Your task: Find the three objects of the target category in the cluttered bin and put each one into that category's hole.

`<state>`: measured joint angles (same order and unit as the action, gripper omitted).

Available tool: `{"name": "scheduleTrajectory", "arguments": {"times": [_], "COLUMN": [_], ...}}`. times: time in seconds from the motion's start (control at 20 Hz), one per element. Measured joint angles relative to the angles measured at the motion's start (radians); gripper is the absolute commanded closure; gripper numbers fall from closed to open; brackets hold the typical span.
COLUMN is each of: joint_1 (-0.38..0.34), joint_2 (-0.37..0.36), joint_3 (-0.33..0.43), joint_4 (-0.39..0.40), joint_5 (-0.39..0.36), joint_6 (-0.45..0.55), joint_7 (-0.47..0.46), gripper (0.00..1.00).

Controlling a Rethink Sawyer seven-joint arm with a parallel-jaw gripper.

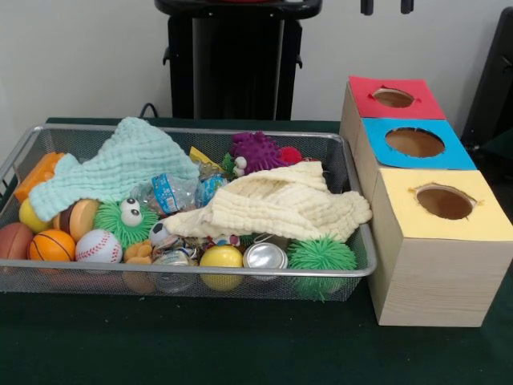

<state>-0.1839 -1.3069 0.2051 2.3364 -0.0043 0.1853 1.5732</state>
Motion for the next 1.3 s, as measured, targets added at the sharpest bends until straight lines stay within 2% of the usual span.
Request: {"name": "scheduleTrajectory", "arguments": {"times": [1.3], "joint_1": [-0.003], "joint_2": [-0.001], "joint_3": [0.017], "joint_4": [0.0], "joint_5": [0.0], "joint_6": [0.0], "joint_7": [0.0], "gripper": [0.0]}}
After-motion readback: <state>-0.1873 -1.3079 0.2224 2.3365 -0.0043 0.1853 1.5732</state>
